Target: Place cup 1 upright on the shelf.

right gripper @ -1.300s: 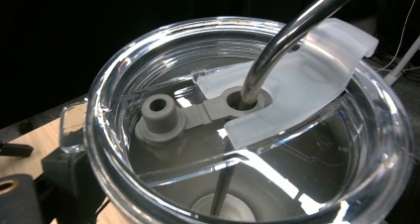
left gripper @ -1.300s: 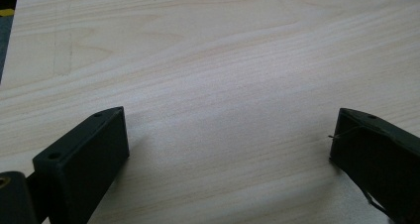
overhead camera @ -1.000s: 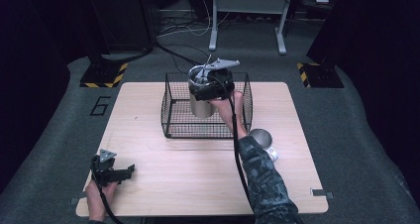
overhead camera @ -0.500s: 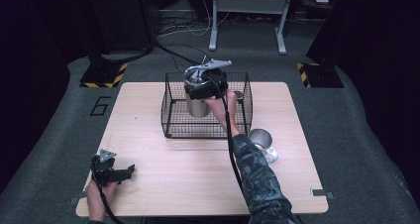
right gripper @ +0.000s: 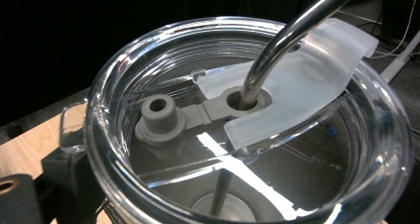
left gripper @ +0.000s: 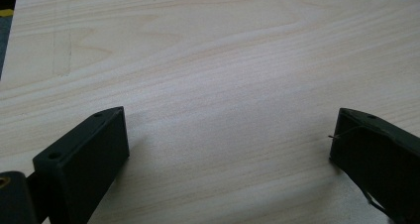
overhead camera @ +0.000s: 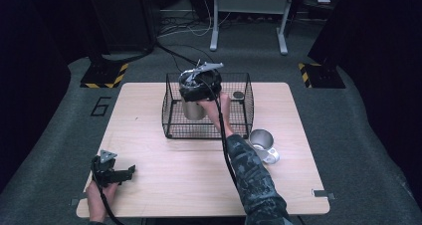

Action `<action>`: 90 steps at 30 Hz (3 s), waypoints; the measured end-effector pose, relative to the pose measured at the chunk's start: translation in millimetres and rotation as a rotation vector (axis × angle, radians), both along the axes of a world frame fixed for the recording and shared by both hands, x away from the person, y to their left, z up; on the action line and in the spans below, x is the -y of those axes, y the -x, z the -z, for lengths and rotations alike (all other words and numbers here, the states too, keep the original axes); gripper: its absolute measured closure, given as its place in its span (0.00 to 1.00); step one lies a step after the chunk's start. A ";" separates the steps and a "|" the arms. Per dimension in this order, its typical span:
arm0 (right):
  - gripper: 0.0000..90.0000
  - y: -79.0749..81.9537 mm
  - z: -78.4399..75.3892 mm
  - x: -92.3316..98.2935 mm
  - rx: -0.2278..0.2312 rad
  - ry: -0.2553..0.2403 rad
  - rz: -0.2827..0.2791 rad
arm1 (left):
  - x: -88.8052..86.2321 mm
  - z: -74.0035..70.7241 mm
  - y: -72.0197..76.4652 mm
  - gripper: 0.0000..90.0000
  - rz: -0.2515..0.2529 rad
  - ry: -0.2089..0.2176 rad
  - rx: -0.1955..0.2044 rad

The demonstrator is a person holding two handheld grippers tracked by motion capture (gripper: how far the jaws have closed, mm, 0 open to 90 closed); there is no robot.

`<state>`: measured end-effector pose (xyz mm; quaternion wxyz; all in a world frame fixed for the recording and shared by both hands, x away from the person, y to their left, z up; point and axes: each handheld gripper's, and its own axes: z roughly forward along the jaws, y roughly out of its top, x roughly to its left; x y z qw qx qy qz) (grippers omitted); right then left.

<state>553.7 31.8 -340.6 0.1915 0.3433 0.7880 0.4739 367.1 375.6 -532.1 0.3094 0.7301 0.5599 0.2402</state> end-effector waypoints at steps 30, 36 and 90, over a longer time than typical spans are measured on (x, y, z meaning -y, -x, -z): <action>0.04 -21.6 45.7 -25.3 -0.133 0.014 0.013 | 0.0 -0.1 0.0 0.02 0.000 0.000 0.000; 0.04 -22.9 52.7 -29.0 -0.142 0.027 0.010 | 0.0 -0.1 0.1 0.02 0.001 -0.002 0.000; 0.00 -2.9 61.6 -43.7 -0.160 0.140 -0.039 | -0.5 -0.2 0.0 0.02 0.004 -0.007 0.001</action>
